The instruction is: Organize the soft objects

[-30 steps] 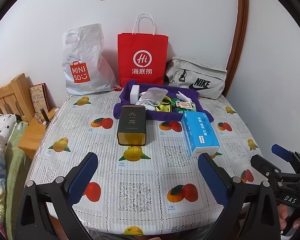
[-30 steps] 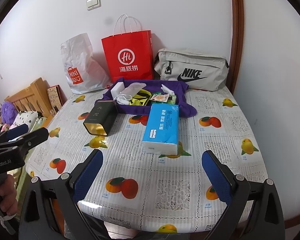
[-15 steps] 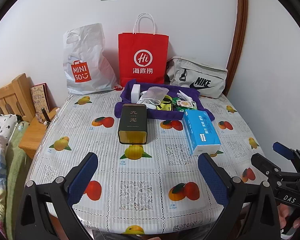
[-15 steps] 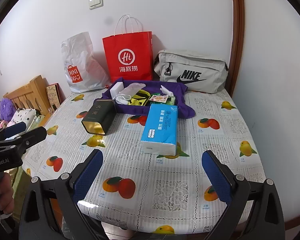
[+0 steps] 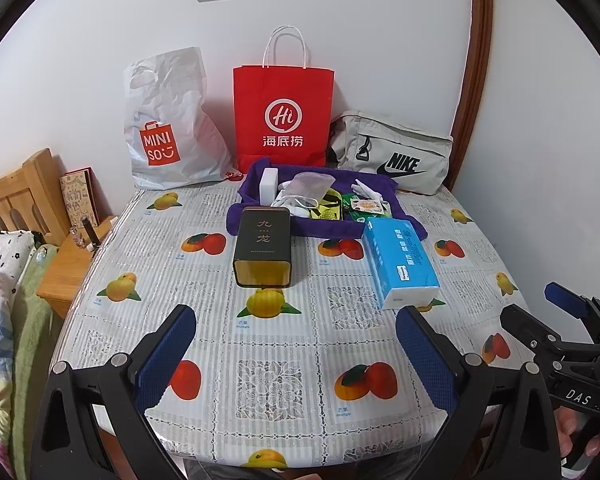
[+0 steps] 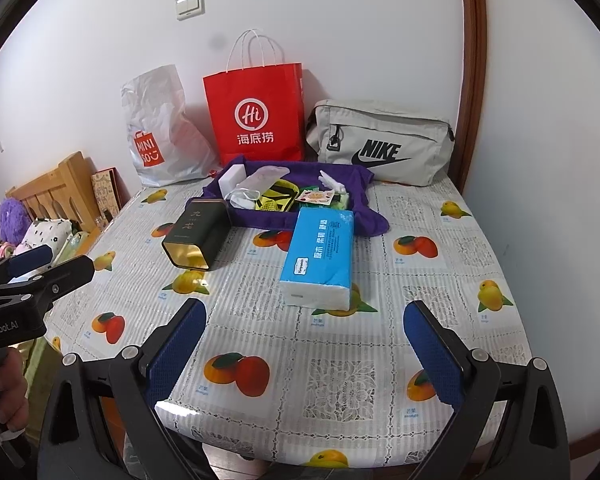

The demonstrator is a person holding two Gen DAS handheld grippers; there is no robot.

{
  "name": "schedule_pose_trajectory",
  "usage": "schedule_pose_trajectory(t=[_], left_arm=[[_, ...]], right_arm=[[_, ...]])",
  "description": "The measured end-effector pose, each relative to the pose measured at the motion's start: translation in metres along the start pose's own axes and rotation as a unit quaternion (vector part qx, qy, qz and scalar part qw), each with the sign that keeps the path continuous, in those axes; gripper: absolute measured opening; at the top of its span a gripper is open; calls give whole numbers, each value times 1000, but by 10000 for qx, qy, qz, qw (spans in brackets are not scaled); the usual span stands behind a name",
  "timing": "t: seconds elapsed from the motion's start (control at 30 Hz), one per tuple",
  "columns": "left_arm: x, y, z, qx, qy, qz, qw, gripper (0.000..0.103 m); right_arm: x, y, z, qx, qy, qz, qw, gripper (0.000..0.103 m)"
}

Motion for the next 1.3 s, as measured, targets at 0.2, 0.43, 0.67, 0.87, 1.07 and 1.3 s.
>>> schedule_pose_trajectory(t=[0.2, 0.43, 0.67, 0.87, 1.07, 1.3], left_arm=[[0, 1, 0, -4, -6, -11, 10000, 101], [0, 1, 2, -5, -7, -8, 10000, 101], [0, 2, 2, 0, -5, -7, 10000, 101], [-1, 2, 1, -5, -10, -16, 10000, 101], [0, 2, 2, -8, -8, -23, 10000, 101], [0, 2, 2, 3, -17, -9, 10000, 101]], right_arm=[[-1, 1, 1, -16, -20, -8, 10000, 98], [-2, 0, 2, -13, -27, -4, 10000, 98], [-1, 2, 3, -20, -28, -2, 10000, 98], [-1, 2, 3, -23, -26, -4, 10000, 98], [-1, 2, 3, -22, -30, 1, 10000, 98], [-1, 3, 4, -28, -35, -2, 10000, 98]])
Point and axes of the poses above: each gripper's, at about its wrist camera, not at the fingertips, and z roughly against the way its jaws point, y to its left, x to its top, the point moved 2 cm from there along -z, roughly the way its jaws point, and after that the axes turned 3 degrees about y, right-handed, at the moved point
